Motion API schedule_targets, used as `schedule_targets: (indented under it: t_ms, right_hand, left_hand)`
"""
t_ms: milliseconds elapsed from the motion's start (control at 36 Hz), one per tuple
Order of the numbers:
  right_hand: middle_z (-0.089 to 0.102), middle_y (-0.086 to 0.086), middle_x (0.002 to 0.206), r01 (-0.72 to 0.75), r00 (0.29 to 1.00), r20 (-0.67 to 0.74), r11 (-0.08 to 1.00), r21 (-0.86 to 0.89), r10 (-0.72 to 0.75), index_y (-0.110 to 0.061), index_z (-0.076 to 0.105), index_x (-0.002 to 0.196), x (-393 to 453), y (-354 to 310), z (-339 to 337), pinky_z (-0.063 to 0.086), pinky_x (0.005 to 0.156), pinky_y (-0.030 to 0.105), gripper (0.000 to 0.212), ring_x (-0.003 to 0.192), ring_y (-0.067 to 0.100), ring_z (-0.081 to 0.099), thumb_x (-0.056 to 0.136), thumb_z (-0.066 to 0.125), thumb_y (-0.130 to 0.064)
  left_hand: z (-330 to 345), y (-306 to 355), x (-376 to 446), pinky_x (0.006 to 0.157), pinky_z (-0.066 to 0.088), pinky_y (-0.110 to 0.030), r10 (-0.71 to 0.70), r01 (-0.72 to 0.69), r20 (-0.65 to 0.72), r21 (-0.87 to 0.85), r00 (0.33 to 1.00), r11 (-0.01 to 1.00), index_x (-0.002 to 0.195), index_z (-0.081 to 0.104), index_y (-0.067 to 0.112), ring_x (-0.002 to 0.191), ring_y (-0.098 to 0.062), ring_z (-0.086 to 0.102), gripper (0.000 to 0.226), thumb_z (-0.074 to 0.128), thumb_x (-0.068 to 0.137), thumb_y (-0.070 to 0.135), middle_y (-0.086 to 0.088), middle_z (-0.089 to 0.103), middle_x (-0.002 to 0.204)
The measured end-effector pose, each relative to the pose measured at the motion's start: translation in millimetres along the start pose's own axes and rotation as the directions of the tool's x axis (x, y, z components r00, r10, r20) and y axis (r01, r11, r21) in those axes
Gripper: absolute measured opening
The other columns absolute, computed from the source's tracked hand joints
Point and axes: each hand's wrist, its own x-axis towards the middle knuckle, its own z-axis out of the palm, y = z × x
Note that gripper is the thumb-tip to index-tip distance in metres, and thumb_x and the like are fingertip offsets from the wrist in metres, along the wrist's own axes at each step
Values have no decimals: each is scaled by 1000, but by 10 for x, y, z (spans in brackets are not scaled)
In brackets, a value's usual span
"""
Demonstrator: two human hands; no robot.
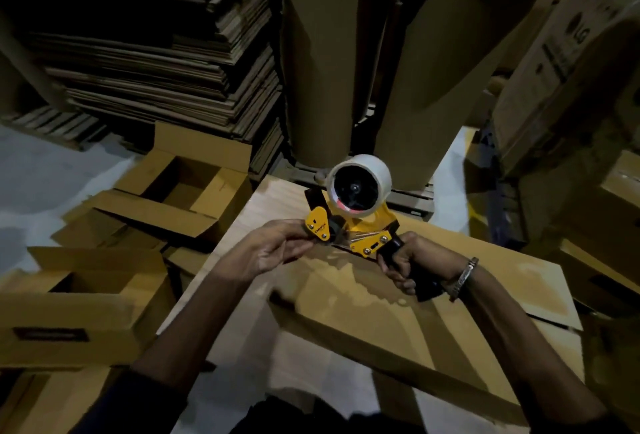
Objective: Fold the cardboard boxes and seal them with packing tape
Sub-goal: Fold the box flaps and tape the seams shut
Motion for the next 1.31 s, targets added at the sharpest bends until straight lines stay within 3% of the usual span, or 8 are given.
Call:
schedule_targets:
  t_ms: [167,333,472,694,861,1028,1111,1306]
  right_hand:
    - [45,11,59,-10,997,-71,991,-133,1,1,61,65,350,-184,16,31,54,31,16,48,21,37,51,55,0]
    - [45,10,57,-58,994,-105,984,-166,41,0,61,68,643,-150,31,32,53,31,11,46,21,38,57,56,0]
    - [45,10,56,-121,986,-132,978,-171,98,0,62,72,868,-28,24,34,55,34,16,48,21,38,57,58,-4]
    - [46,12,58,-124,986,-131,979,-161,103,1,61,71,968,62,18,31,56,35,15,48,21,39,56,59,-4]
    - [45,11,55,-134,984,-140,974,-185,109,-1,60,67,972,40,14,35,62,44,6,47,21,39,63,55,1]
    - [52,10,56,-131,988,-107,959,-251,106,-14,70,60,984,-19,9,36,60,37,19,49,22,43,64,56,-2]
    - [59,11,62,-142,988,-96,955,-261,120,-12,73,66,999,-27,-26,37,57,33,19,50,23,47,62,57,-2]
    - [63,17,72,-161,986,-90,956,-246,143,3,74,83,1050,44,-110,41,58,31,22,50,22,50,64,64,-4]
  left_hand:
    - [-337,254,136,106,56,-38,12,-13,8,78,1000,997,125,69,-3,118,-31,71,31,63,95,-4,-23,72,126]
    - [-547,190,213,88,62,-30,71,-70,-6,60,997,996,124,66,-12,111,-31,73,38,52,89,-18,-29,70,125]
    - [-685,46,340,95,60,-38,67,-68,-23,-39,997,997,105,76,-1,114,-35,72,15,65,98,7,-24,74,119]
    - [-730,-170,557,89,61,-33,105,-110,-49,-110,993,988,121,67,6,91,-21,75,22,65,99,2,-15,76,107]
    - [-595,-329,546,60,50,-20,116,-131,-96,-167,989,977,116,67,7,69,-12,64,31,61,93,-13,-9,70,89]
    - [-435,-424,542,58,48,-25,265,-277,-313,7,912,961,96,75,13,73,-15,66,27,66,87,-11,1,75,80]
    - [-375,-531,561,76,54,-34,507,-345,-375,421,776,839,99,81,15,90,-20,71,13,78,86,12,0,78,92]
    - [-529,-755,440,76,55,-38,699,-476,-96,666,708,574,97,74,13,92,-3,63,16,63,104,23,4,69,98]
